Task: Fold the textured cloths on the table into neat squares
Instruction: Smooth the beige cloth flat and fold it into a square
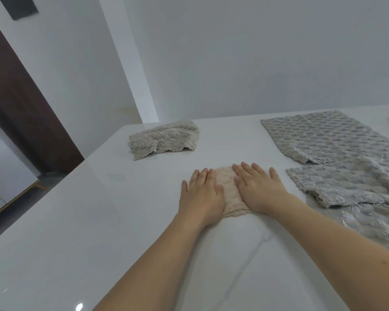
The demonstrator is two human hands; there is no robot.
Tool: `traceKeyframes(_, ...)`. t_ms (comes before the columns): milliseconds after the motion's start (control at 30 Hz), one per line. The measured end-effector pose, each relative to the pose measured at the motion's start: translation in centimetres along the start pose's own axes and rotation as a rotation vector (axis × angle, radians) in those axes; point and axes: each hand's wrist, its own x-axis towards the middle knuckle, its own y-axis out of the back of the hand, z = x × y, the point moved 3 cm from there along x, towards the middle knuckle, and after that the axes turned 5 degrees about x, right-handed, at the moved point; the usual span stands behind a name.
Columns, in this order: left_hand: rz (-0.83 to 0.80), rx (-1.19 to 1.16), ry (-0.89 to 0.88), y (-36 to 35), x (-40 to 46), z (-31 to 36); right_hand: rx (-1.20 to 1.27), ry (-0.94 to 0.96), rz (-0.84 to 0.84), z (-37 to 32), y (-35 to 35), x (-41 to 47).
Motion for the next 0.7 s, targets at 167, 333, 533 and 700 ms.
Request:
traceKeyframes(167,-0.023,0.004,0.015,0.1,-1.3,-3.2,0.01,-0.069,0.042,1.4,0.4,-1.2)
traceKeyframes(333,-0.026,-0.026,0.029,0.2,-0.5,-3.1,0.012,-0.047,0.177,0.9,0.6,-1.7)
traceKeyframes(533,0.014,-0.314,0.06,4.2,3.4,-2.2,0.037,-0.045,0.257,0.9,0.6,-1.5)
traceKeyframes(700,-0.153,-0.118,0.031,5.1,5.9,1.2,0.097,-0.062,0.264,1.1,0.7,-1.3)
